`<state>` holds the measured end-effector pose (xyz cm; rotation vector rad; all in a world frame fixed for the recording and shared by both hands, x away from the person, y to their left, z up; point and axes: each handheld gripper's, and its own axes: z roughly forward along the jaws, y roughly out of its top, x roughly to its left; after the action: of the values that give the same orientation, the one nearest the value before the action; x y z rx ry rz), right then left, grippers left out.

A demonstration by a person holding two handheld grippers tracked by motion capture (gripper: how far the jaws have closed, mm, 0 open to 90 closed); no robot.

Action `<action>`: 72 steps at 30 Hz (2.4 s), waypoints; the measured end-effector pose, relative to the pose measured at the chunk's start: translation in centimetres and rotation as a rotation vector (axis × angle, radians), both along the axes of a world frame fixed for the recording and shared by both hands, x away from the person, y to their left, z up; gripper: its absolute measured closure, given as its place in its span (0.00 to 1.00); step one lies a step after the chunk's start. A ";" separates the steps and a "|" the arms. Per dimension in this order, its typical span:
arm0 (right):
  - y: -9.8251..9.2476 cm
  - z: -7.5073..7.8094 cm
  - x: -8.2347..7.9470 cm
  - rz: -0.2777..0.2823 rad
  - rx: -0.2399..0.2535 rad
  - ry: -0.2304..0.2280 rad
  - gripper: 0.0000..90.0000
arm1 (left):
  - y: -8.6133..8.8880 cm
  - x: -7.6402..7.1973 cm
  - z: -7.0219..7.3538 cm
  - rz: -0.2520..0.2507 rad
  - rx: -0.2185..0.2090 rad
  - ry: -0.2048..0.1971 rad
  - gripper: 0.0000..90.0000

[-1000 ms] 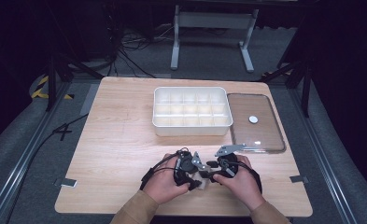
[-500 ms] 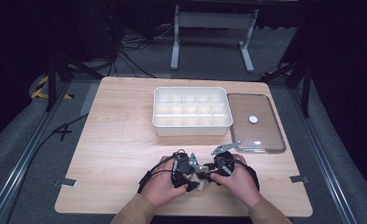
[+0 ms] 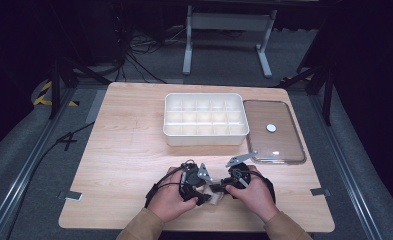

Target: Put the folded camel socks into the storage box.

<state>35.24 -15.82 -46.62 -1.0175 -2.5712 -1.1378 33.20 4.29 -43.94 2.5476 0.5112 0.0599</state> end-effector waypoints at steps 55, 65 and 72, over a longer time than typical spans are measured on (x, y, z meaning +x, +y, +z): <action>-4.1 12.3 6.6 -0.095 -0.138 -0.225 0.84 | 7.8 1.8 4.4 0.223 -0.058 0.026 0.46; -4.8 13.3 8.5 -0.101 -0.155 -0.261 0.84 | 8.5 1.5 4.4 0.245 -0.061 0.028 0.46; -5.1 13.5 10.4 -0.105 -0.194 -0.289 0.84 | 9.5 1.2 4.5 0.272 -0.059 0.020 0.46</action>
<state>45.68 -20.95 -33.12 -1.1133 -2.9357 -1.1534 34.43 13.76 -39.43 2.4080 0.8521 0.1165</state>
